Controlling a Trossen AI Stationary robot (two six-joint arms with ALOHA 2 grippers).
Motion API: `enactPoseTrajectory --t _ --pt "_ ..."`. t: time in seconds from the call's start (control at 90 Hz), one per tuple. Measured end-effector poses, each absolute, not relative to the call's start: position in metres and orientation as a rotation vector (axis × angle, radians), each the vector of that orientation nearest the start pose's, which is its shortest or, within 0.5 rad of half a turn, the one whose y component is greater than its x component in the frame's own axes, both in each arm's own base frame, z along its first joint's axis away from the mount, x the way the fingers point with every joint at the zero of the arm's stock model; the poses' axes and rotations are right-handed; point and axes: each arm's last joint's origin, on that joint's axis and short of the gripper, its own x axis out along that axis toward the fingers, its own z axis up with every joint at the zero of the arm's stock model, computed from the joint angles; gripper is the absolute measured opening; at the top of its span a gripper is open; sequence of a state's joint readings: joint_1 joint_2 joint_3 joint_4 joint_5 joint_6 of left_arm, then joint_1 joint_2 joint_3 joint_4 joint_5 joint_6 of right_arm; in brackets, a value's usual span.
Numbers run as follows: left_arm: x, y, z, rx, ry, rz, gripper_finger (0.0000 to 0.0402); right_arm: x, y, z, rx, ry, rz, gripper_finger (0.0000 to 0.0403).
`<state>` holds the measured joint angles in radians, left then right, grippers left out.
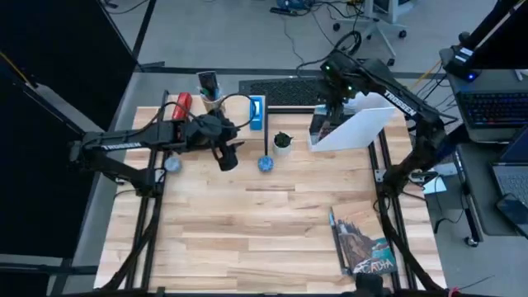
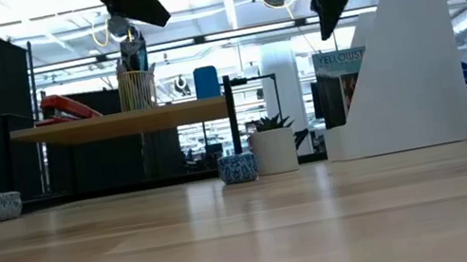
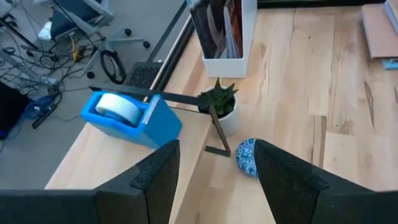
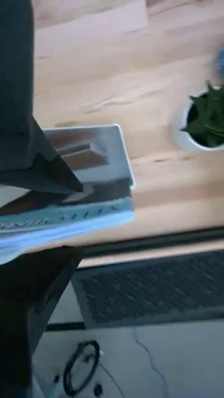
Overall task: Stock shelves
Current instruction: Remove the blue/brown book from the white book shelf
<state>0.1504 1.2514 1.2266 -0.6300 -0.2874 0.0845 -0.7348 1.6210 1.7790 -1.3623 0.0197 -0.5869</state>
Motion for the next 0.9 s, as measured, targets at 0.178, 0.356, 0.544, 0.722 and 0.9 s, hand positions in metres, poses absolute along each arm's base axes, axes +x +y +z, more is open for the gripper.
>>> enactPoseTrajectory --t 0.178,0.356,0.544,0.722,0.9 --pt "0.255 0.047 0.350 0.125 0.676 0.391 0.0194 0.230 -0.212 0.362 -0.048 1.320 -0.285 0.0127" --pt "0.255 0.047 0.350 0.124 0.676 0.392 0.0194 0.238 -0.219 0.349 -0.031 1.352 -0.267 0.0127" --pt "0.255 0.047 0.350 0.124 0.676 0.391 0.0194 0.245 -0.225 0.337 0.000 1.389 -0.261 0.0104" --pt "0.255 0.047 0.349 0.125 0.682 0.391 0.0194 0.247 -0.227 0.331 0.022 1.417 -0.251 0.0045" --pt "0.255 0.047 0.349 0.125 0.687 0.390 0.0194 0.246 -0.222 0.334 0.024 1.426 -0.245 0.0010"
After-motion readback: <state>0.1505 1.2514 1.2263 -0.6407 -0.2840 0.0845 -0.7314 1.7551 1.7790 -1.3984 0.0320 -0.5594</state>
